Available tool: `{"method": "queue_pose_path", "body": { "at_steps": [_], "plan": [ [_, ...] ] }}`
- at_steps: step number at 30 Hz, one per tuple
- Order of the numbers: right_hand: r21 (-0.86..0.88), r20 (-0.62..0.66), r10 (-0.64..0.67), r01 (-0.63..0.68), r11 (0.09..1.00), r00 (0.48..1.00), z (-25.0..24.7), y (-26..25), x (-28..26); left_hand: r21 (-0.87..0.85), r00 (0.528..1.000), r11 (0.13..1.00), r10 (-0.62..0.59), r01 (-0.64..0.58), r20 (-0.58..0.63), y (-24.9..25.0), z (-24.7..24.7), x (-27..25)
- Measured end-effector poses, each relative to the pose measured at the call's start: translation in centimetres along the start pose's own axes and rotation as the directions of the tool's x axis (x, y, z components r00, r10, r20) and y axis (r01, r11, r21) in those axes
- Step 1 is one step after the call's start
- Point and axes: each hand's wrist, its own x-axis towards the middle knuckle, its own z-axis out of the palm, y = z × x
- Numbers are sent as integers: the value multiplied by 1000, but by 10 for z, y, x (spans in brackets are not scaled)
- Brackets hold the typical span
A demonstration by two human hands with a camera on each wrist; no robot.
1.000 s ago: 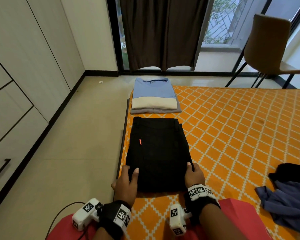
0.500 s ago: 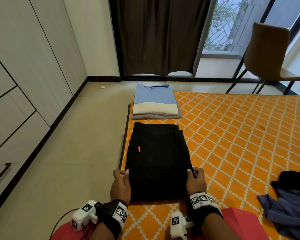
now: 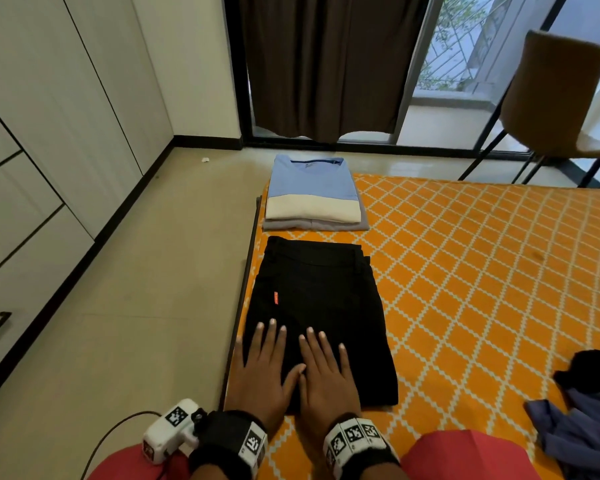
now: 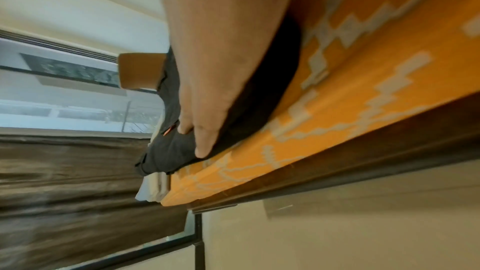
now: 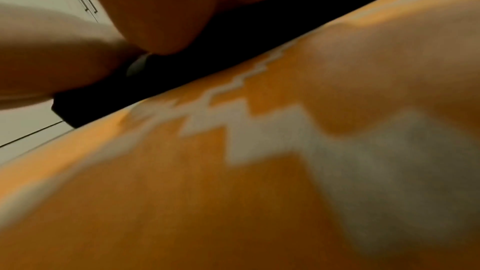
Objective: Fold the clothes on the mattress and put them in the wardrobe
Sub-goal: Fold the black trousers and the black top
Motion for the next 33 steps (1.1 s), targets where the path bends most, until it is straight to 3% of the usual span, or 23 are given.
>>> {"method": "queue_pose_path", "body": {
  "at_steps": [2, 4, 11, 13, 16, 18, 20, 24, 27, 29, 33],
  "plan": [
    [-54, 66, 27, -23, 998, 997, 8, -3, 2, -15, 987, 998, -57, 59, 149, -1, 10, 0],
    [-83, 62, 53, -48, 995, 997, 10, -1, 4, -4, 971, 995, -94, 97, 221, -3, 14, 2],
    [-70, 52, 324, -320, 945, 945, -7, 35, 13, -125, 972, 981, -122, 149, 201, -12, 8, 8],
    [-22, 77, 454, -454, 891, 888, -16, 51, 13, -269, 975, 954, -74, 131, 210, -21, 5, 6],
    [188, 8, 682, -671, 717, 731, -36, 61, 14, -582, 973, 781, -160, 227, 165, -38, -2, 2],
    [293, 21, 738, -709, 641, 675, -43, 61, 16, -594, 952, 747, -277, 300, 133, -47, -6, 3],
    [382, 114, 771, -745, 547, 626, -44, 64, 18, -535, 916, 744, -333, 401, 225, -50, -14, 7],
    [396, 407, 739, -833, 386, 536, -60, 78, 26, -373, 808, 740, -384, 559, 448, -48, -37, 24],
    [472, 550, 662, -844, 257, 509, -77, 91, 27, -411, 714, 616, -392, 672, 580, -50, -37, 27],
    [497, 624, 595, -845, 197, 506, -86, 98, 31, -462, 699, 548, -377, 697, 607, -48, -35, 22],
    [473, 668, 490, -828, 300, 559, -102, 90, 35, -529, 718, 490, -394, 693, 574, -34, -52, 17]
  ]
}}
